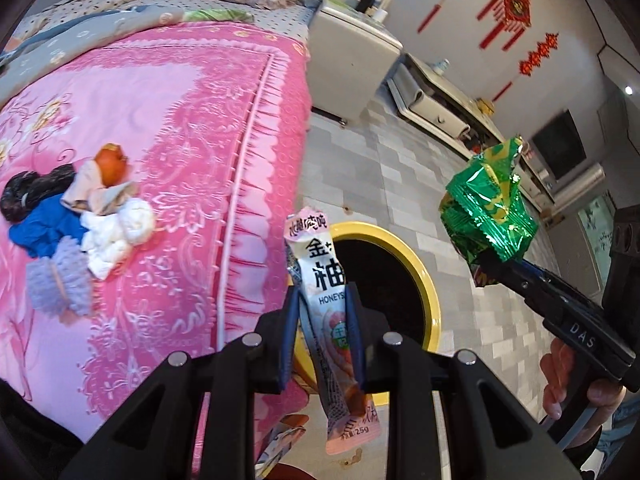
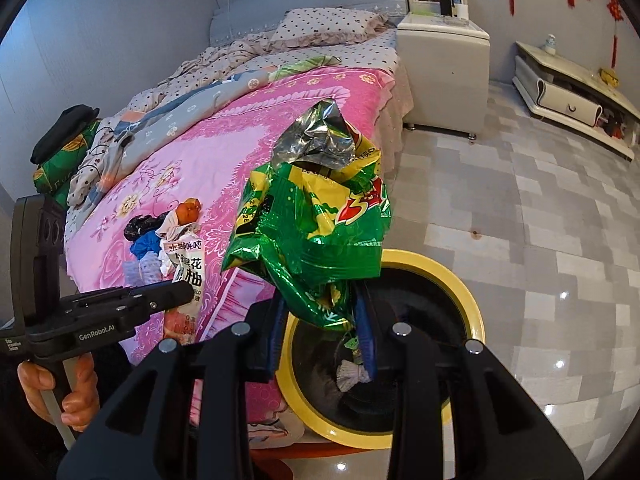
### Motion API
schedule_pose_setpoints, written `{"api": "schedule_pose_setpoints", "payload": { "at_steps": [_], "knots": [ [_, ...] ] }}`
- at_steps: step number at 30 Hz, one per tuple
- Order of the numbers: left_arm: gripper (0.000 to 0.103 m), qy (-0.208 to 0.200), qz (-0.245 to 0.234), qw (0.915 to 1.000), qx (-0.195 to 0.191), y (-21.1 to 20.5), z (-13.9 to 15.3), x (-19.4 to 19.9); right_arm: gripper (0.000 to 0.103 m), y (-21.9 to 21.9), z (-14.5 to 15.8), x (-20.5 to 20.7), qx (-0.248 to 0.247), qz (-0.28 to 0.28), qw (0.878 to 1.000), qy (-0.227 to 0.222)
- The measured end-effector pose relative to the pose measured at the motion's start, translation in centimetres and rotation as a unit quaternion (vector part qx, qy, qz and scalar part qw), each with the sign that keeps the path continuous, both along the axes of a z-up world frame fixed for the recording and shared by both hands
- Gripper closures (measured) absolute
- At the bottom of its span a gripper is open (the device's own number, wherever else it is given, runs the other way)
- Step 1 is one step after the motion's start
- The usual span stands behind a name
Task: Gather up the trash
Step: 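Carry the snack packet in the left tool and green wrapper in the right tool over the bin, then open both tools to drop the snack packet and green wrapper into the bin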
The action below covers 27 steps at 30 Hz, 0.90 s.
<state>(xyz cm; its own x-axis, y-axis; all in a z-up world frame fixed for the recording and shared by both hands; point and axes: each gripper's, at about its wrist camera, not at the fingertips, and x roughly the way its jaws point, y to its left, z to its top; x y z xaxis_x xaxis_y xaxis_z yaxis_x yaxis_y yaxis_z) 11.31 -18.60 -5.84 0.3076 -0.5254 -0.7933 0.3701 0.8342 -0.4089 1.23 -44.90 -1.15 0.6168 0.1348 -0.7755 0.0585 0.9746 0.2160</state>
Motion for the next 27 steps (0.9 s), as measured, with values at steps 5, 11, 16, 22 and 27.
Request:
{"api": "schedule_pose_setpoints", "payload": {
  "at_steps": [5,11,16,22,27],
  "knots": [
    [0.082,0.000,-0.025,0.9997,0.007,-2.8,-0.6,0.0,0.073,-1.9,-1.7,-0.7,0.007,-0.018,1.000,0.015],
    [0.081,0.016,-0.041,0.9990,0.009,-4.6,-1.7,0.2,0.072,-4.1,-3.8,-1.0,0.023,-0.047,0.998,0.031],
    [0.079,0.011,-0.054,0.9985,0.002,-5.0,-1.6,-0.2,0.066,-4.9,-4.9,-1.1,0.030,-0.059,0.997,0.039],
    [0.058,0.003,-0.051,0.9987,-0.001,-4.4,-1.4,-0.2,0.063,-5.8,-4.5,-0.9,0.033,-0.075,0.996,0.040],
    [0.036,-0.005,-0.036,0.9993,-0.001,-3.2,-1.1,0.1,0.055,-6.6,-3.8,-1.0,0.029,-0.092,0.995,0.028]
  ]
}}
